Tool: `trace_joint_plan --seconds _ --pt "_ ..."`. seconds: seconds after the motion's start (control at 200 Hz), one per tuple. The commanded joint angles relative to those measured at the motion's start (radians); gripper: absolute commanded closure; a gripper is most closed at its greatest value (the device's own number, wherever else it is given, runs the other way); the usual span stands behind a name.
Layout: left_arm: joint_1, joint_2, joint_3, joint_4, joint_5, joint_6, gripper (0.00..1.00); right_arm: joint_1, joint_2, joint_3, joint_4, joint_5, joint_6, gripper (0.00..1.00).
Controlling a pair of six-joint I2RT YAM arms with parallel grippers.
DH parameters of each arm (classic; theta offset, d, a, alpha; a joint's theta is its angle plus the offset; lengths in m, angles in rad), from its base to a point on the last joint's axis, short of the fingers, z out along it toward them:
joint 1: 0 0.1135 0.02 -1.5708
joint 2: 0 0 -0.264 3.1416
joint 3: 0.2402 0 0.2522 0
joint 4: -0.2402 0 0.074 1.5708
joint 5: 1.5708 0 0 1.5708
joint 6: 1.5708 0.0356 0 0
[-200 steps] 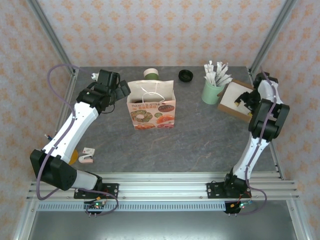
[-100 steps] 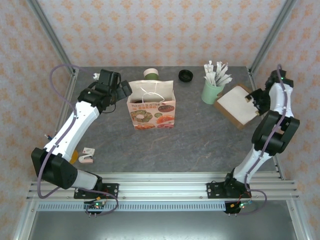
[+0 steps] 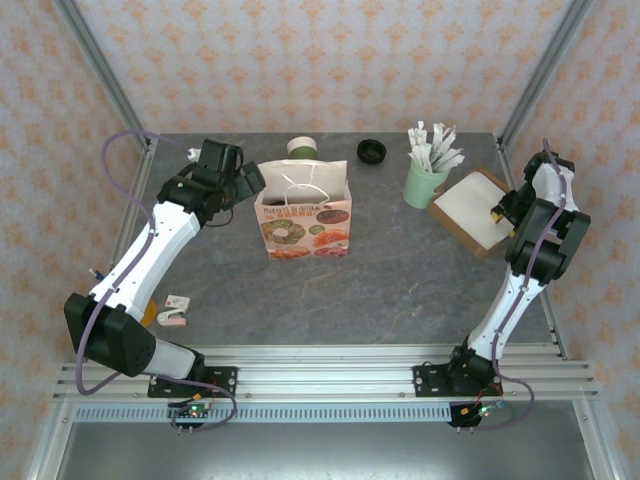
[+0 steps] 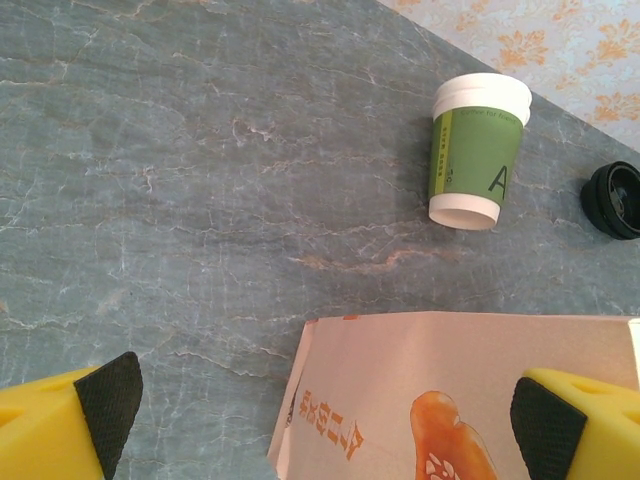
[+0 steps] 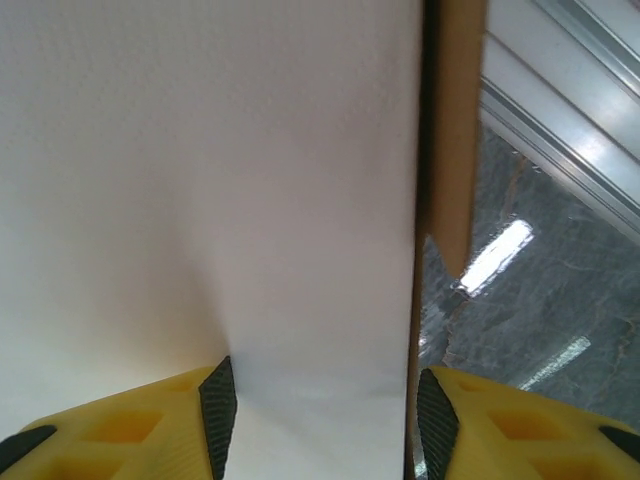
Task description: Pack the takeout coffee
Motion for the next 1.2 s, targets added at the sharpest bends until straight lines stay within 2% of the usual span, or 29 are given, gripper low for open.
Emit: trace_joint_plan --seconds 0.0,0.265,0.43,0.575,0.806,1.041,1.191 --pt "0.007 0.004 0.008 -0.036 -0.035 -0.013 0.0 -0.001 -0.034 -0.006 -0.032 0.068 -0.008 0.43" --pt "0.007 0.036 0.033 -0.031 -0.023 0.002 0.0 -0.001 -0.063 -0.088 0.035 0.028 -0.001 0.48" --pt "0.007 0.048 0.059 -0.053 -0.023 0.013 0.0 -0.001 -0.06 -0.084 0.056 0.01 0.009 0.62" --pt "0.007 0.045 0.05 -0.047 -0.022 0.005 0.0 -0.001 -0.066 -0.078 0.044 0.022 -0.003 0.71" --pt "0.006 0.051 0.053 -0.041 -0.02 0.004 0.0 -0.001 -0.081 -0.09 0.054 0.025 -0.004 1.0" --pt "0.006 0.03 0.046 -0.047 -0.049 0.012 0.0 -0.001 -0.147 -0.092 0.072 0.044 0.017 1.0" --pt "0.007 -0.049 0.04 -0.032 -0.126 0.073 0.0 0.011 -0.305 -0.128 0.153 -0.017 0.017 1.0"
